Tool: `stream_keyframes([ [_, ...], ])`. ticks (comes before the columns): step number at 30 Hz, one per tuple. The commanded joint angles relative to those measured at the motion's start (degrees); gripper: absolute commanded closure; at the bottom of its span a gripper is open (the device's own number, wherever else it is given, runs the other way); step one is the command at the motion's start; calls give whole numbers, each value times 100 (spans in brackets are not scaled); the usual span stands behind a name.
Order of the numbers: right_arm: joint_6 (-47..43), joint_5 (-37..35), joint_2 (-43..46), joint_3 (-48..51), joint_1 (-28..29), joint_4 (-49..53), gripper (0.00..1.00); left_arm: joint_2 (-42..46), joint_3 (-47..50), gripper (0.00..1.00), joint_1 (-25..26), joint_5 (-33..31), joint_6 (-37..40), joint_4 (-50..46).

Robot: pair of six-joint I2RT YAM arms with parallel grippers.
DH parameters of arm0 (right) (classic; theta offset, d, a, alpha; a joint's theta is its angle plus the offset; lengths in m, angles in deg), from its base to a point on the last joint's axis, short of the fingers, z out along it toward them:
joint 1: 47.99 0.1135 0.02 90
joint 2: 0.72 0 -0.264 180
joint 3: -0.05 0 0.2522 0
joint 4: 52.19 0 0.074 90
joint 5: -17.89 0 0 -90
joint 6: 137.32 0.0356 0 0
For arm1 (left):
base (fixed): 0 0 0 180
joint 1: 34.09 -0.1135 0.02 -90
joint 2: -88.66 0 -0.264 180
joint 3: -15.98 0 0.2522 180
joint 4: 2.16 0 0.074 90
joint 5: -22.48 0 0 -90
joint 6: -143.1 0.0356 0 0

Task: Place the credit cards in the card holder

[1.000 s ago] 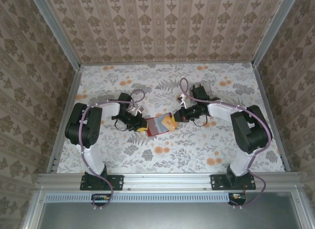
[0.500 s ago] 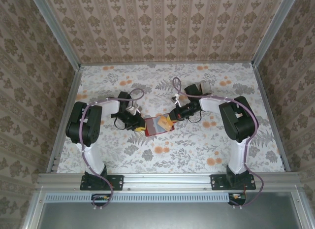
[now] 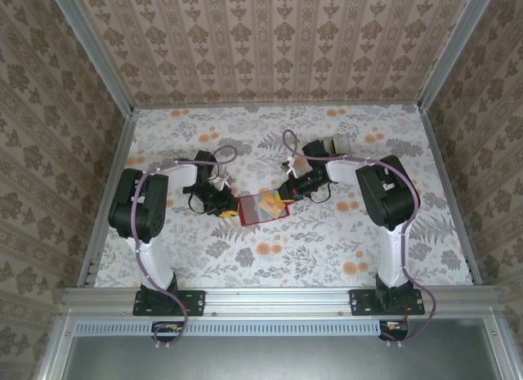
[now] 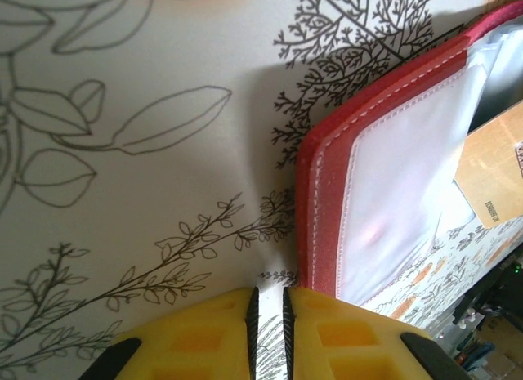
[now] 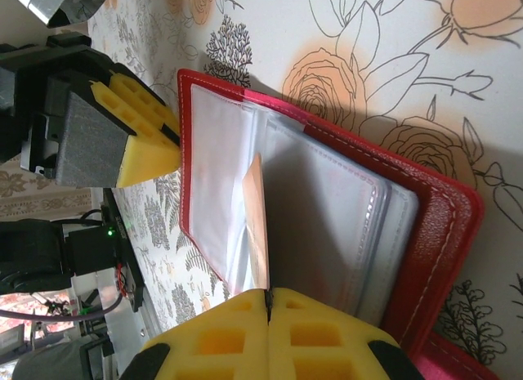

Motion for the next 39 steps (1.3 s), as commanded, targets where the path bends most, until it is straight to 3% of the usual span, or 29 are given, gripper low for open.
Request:
stream_keyframes([
  [1,-66,113,-142,-55,17,178,100,43,-6,84,3,-210,79,-180],
  [19,2550,-21,8,1200,56,-3229,100,-202,35,87,293,-263,-282,39],
  [39,3557,-1131,191,1862,661,-4762,100,-316,-77,88,332,-61,-259,-152],
])
